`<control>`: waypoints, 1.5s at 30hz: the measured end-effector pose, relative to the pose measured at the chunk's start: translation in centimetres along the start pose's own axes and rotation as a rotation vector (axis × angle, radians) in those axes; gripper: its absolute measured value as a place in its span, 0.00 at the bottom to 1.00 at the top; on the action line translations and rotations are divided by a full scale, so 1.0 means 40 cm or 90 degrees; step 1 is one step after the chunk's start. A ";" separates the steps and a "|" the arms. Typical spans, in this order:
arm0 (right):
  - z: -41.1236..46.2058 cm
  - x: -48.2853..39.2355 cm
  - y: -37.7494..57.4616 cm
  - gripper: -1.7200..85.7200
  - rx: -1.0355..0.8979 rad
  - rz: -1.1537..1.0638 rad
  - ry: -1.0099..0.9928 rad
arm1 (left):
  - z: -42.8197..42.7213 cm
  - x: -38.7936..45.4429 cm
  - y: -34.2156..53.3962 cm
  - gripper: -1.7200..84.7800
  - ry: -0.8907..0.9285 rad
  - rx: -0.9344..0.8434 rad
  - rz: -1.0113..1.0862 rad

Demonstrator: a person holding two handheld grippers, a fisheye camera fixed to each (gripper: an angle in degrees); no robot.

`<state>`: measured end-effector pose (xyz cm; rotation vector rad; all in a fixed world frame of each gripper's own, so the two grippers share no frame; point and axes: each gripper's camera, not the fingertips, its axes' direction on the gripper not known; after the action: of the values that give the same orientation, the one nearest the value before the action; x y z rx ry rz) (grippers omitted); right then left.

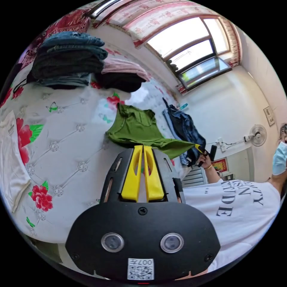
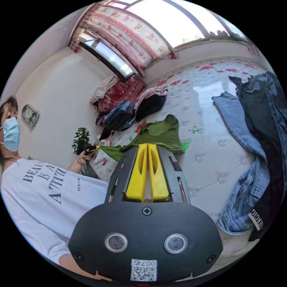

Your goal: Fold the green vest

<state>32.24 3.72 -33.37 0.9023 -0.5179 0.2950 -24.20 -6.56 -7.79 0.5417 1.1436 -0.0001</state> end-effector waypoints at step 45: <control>-0.288 -0.020 0.449 0.02 -0.097 0.109 -0.019 | -0.254 -0.083 0.458 0.01 0.101 0.034 -0.098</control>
<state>26.92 23.63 -27.69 0.7160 -0.6384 0.3928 -29.42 12.66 -0.49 0.5068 1.3407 -0.1228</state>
